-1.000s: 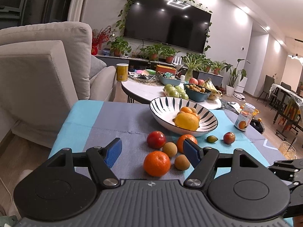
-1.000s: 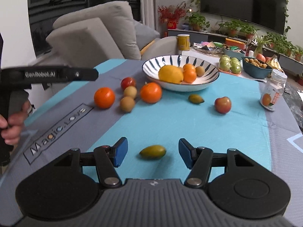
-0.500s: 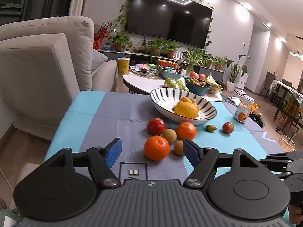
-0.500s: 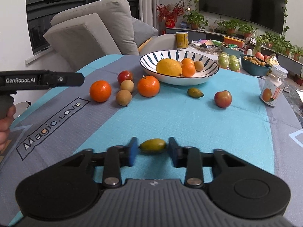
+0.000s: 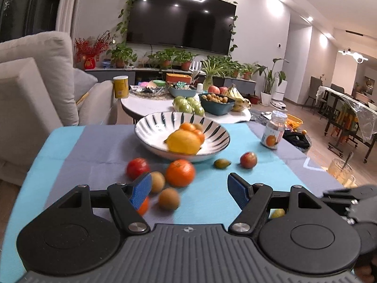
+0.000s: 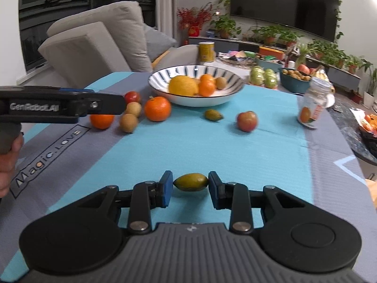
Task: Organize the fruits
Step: 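Lift the green fruit with the right tool while the left tool approaches another green fruit, then grasp the dark green fruit with the left tool while the right tool holds its green fruit, then carry both green fruits over the striped bowl and open both tools to release them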
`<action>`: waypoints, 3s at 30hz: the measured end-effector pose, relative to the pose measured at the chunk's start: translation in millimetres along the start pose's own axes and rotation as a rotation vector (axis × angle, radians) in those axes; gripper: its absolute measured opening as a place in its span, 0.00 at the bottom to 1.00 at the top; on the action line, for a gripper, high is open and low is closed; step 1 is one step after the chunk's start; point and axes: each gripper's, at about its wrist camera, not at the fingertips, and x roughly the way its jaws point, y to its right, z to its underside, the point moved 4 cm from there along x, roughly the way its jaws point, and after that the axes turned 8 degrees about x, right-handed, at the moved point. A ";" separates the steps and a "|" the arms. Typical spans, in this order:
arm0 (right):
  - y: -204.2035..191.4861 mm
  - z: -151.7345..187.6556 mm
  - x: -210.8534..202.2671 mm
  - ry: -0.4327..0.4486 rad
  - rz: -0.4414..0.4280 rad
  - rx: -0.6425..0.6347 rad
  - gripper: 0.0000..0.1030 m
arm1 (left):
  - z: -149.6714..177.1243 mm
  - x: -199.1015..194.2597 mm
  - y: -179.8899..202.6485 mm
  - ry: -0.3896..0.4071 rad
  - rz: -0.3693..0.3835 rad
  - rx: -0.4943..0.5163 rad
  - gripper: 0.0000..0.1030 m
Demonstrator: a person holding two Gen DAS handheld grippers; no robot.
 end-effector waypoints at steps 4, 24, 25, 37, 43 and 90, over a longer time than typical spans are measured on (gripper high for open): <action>14.3 -0.6 -7.0 0.020 0.027 0.025 0.59 | -7.3 26.6 15.4 -0.036 -0.013 -0.050 0.63; 64.6 -3.7 -25.0 0.060 0.096 0.093 0.59 | -10.0 116.0 48.1 -0.123 -0.065 -0.097 0.47; 65.4 -4.2 -25.5 0.062 0.096 0.095 0.59 | -10.2 117.5 48.6 -0.127 -0.063 -0.099 0.48; 72.9 -2.8 -26.1 0.063 0.080 0.148 0.59 | -13.2 128.2 58.7 -0.166 -0.133 -0.042 0.35; 72.2 -1.6 -31.4 0.071 0.079 0.165 0.59 | -12.4 126.3 52.7 -0.161 -0.131 -0.064 0.23; 47.2 -50.5 -29.3 0.183 0.018 0.140 0.59 | -56.6 44.9 4.0 0.021 -0.055 -0.070 0.17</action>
